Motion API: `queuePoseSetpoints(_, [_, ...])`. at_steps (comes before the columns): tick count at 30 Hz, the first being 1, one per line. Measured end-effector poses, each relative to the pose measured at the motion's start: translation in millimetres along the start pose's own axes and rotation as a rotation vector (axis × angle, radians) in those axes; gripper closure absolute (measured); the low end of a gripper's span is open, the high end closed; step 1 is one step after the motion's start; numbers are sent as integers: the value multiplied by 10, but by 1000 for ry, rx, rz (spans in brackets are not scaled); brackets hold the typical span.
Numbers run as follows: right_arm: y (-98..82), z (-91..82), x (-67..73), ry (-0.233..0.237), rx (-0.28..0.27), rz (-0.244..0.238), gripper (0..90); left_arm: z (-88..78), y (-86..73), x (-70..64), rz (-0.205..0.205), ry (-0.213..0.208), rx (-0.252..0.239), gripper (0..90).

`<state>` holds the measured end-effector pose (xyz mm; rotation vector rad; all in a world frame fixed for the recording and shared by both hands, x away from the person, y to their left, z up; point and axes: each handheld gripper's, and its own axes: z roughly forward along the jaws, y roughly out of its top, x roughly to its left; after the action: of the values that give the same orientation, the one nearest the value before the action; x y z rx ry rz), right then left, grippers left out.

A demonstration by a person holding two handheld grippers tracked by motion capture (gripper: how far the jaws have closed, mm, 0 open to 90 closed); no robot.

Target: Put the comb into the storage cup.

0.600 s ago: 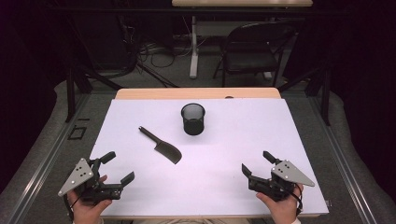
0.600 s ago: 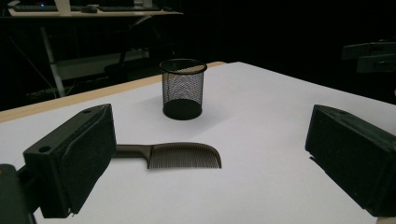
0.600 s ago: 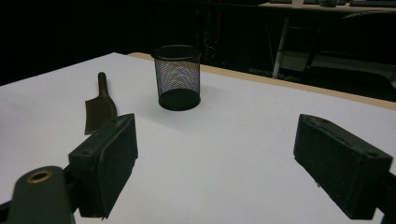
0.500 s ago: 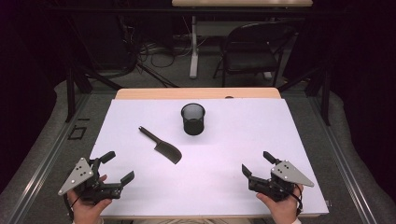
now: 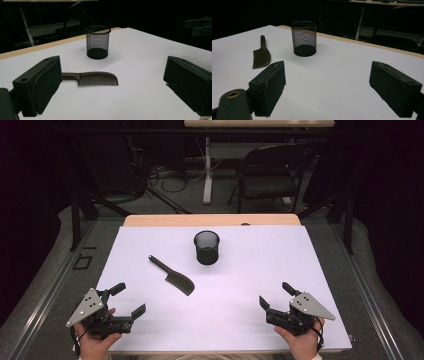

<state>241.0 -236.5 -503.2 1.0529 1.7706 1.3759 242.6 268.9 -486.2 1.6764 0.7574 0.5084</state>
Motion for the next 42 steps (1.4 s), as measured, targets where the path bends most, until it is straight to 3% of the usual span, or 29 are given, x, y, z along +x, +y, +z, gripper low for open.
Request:
queuePoseSetpoints(4, [1,3,23,1,1,-20,136,24,22,11,-4,14,28,20])
queuePoseSetpoints(12, [-11,9,7,-5,5,-13,143,17,50,81,-35,24,39,21])
queuePoseSetpoints(16, [-19,25,-6,-4,9,-14,144,14,104,132,-77,48,51,21])
queuePoseSetpoints(21, [-23,28,-17,-6,12,-6,145,-12,181,165,-69,74,50,67])
queuePoseSetpoints(31, [-38,61,-15,-7,26,-1,147,46,315,237,-52,95,115,139])
queuePoseSetpoints(42, [-48,79,-11,0,37,-1,150,188,466,341,-82,136,191,182])
